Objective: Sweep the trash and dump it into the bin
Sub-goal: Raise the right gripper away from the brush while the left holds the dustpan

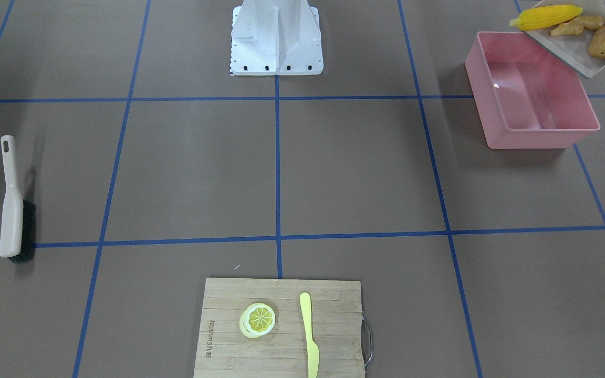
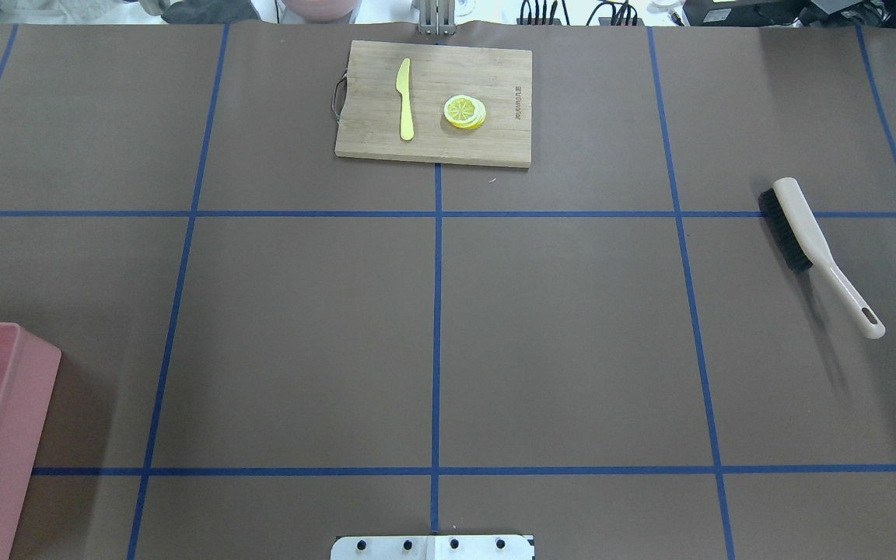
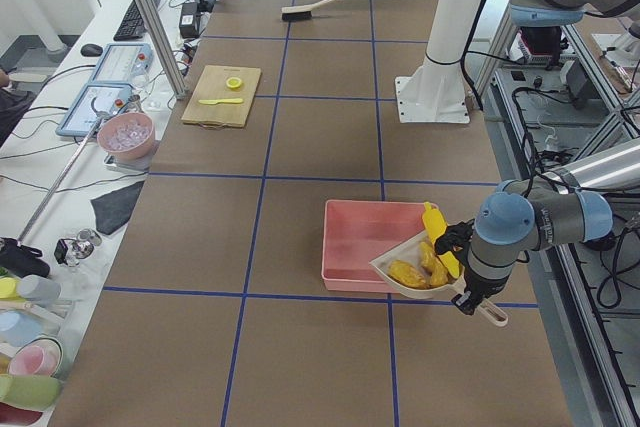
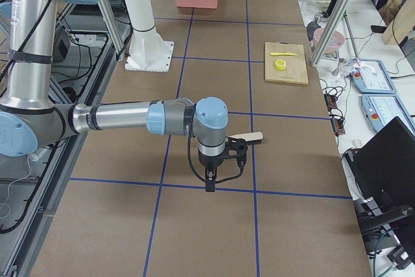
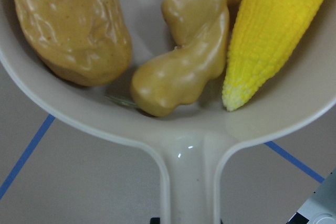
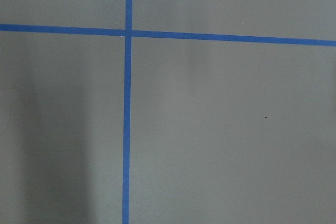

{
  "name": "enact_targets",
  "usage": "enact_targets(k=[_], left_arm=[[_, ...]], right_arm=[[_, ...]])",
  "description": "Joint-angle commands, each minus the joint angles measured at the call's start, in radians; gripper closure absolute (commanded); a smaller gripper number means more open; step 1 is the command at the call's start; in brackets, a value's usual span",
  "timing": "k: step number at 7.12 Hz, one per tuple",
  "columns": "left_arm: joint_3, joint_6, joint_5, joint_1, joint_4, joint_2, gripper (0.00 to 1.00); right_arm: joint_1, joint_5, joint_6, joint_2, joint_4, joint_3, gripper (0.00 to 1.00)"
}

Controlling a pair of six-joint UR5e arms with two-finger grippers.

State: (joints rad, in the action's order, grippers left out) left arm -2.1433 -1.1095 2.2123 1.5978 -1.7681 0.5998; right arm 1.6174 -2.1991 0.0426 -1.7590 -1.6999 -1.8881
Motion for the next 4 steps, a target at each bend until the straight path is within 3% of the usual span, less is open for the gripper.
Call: enact_targets(k=[1, 4], left_arm=[[-0.003, 0.008, -0.040, -0.013, 0.005, 0.003, 1.00], [-0.032, 0.046, -0.103, -0.055, 0.047, 0.012, 1.00]], right_arm=[[0.001, -0.011, 0.000, -0.002, 0.000, -0.003, 0.00], [-0.001, -0.010, 0.000, -0.002, -0.001, 0.001, 0.00]])
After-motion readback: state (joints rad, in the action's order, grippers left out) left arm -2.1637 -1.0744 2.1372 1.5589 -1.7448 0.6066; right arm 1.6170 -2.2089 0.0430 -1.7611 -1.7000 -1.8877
